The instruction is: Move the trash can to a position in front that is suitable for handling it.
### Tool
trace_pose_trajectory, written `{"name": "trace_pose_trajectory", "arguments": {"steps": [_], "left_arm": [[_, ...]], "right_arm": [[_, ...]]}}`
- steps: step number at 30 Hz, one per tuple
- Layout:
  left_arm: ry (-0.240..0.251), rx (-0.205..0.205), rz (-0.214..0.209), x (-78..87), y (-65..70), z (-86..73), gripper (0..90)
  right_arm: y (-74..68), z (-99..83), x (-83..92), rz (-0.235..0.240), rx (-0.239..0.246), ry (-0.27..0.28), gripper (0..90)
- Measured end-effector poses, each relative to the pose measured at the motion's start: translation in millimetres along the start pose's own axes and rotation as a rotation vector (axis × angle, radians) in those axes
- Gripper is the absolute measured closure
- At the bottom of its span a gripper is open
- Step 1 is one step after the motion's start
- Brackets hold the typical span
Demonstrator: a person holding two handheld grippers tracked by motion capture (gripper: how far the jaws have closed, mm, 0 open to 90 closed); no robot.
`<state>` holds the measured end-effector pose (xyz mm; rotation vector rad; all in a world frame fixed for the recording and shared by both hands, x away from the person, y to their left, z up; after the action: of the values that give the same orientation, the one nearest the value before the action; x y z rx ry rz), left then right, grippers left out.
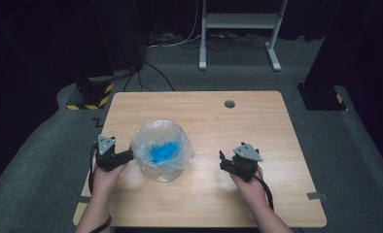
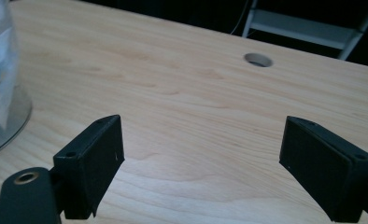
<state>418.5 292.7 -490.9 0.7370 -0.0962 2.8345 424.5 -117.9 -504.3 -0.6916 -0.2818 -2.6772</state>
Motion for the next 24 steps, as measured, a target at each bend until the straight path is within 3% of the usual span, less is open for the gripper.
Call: {"name": "trace_pose_trajectory", "arguments": {"steps": [3, 8, 10, 11, 14, 19, 20, 24], "left_arm": [[0.003, -0.005, -0.014, -3.8, 4.2, 1.7, 14.8], [0.001, -0.007, -0.032, -6.0, 4.7, 2.1, 15.2], [0.002, 0.001, -0.044, -6.5, 5.0, 1.5, 15.2], [0.003, 0.005, -0.053, -6.8, 5.5, 1.3, 15.7], [0.007, 0.008, -0.069, -6.9, 8.9, 2.2, 17.0], [0.006, 0.003, -0.115, -8.3, 18.7, 4.3, 18.5], [0.001, 0.001, -0.121, -8.3, 20.5, 4.7, 21.8], [-0.013, -0.017, -0.132, -9.0, 29.6, 6.5, 26.2]], "right_arm": [[-9.3, 4.0, -7.0, 0.010, 0.006, -0.003, 13.5], [-34.0, 19.5, -23.2, 0.036, -0.032, 0.022, 13.6], [-37.2, 20.8, -25.8, 0.044, -0.031, 0.020, 13.5], [-46.3, 24.5, -33.4, 0.057, -0.051, 0.019, 13.5], [-53.2, 28.3, -38.9, 0.073, -0.069, 0.020, 13.5], [-66.5, 43.9, -46.9, 0.105, -0.056, 0.045, 13.5], [-70.0, 45.8, -46.4, 0.120, -0.040, 0.045, 18.0], [-69.2, 44.4, -43.4, 0.103, -0.031, 0.033, 19.1]]}}
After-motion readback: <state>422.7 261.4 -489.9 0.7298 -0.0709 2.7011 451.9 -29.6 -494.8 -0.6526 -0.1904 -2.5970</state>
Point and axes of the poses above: each handheld gripper's, and its own axes: x roughly backward along the jaws, z roughly out of its top, y roughly to its right, the point moved 4 cm from there along -x, roughly forward along the jaws, and after that the axes turned 5 degrees about -y, right-handed, at the moved point
